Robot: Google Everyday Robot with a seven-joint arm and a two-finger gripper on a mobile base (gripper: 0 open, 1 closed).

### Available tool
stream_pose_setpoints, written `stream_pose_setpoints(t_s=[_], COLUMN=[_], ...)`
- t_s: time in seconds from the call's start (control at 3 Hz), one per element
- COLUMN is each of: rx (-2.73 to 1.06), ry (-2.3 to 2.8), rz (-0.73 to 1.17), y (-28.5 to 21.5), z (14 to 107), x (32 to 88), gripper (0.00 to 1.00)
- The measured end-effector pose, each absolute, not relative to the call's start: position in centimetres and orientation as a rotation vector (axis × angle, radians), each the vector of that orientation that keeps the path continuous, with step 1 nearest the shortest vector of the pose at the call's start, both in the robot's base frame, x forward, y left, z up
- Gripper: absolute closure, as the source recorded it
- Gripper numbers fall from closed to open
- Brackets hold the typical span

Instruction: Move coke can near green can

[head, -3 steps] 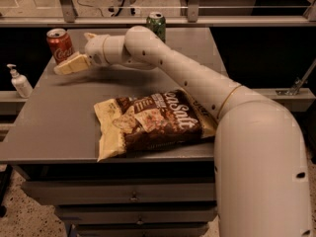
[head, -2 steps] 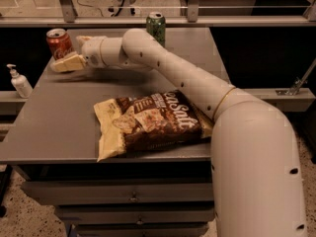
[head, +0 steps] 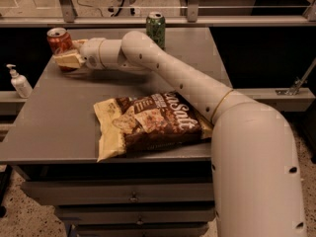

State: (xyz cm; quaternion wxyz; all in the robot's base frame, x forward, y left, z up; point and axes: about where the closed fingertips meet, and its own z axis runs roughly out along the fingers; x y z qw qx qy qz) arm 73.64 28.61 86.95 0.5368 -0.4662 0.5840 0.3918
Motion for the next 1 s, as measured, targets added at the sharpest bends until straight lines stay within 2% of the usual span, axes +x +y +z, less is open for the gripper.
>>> stream_pose_setpoints(t_s=[0.33,0.67,1.0], rx=[-1.080,-1.050,-1.006], ry=[1.399,1.437,1.483], rz=[0.911,0.823,0.709], y=[27.0,21.9,13.8], z=[87.4,88.6,90.9], x=[73.7,74.1,73.8], gripper=[0.88,1.00,1.00])
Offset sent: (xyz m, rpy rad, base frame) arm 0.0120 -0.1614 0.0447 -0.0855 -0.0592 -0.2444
